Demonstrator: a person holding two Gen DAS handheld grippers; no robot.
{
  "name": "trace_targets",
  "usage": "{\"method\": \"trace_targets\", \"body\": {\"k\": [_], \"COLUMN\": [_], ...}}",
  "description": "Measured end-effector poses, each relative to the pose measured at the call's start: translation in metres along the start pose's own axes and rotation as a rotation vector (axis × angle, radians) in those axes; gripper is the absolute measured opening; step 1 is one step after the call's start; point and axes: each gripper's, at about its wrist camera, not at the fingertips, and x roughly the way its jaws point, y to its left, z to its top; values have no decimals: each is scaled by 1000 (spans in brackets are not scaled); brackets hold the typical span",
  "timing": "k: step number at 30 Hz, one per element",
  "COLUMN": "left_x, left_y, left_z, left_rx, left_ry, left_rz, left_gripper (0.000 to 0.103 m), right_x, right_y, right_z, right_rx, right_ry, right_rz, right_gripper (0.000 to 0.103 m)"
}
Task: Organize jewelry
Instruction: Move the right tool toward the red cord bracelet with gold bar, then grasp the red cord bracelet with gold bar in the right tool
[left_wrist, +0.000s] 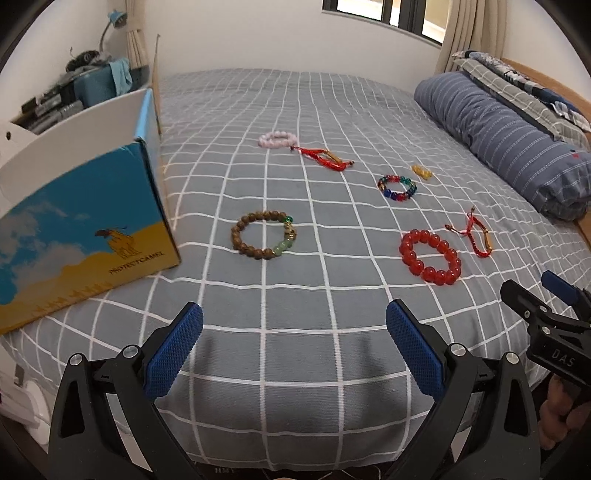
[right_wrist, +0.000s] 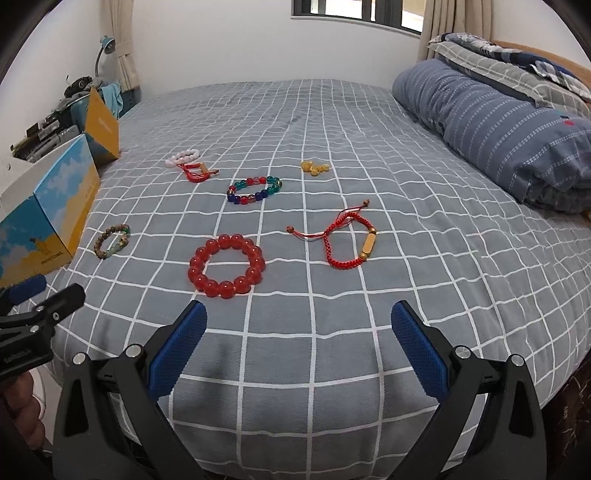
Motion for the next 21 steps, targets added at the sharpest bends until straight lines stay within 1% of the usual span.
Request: {"method": "trace_targets", "body": {"k": [7,12,17,18,21], "left_x": [3,15,31,37,54], "left_y": [1,-3,-7,-8,-6], "left_z": [8,23,46,52,65], "left_rx": [-4,5,12,16,9], "left_ry": [-14,-10,-10,-12,4], "left_rz": [17,31,39,52,57], "left_gripper": [97,97,97,97,97], "right_x": [1,4,25,29,49], "right_y": [-1,-7,-16,-18,-25], "right_z": [5,16,39,42,55], "right_rx": [-1,6,15,16,26], "right_ry": [-2,-4,12,17,40], "right_rz": [1,7,0,-3,-15], "right_gripper": [96,96,96,96,96]}}
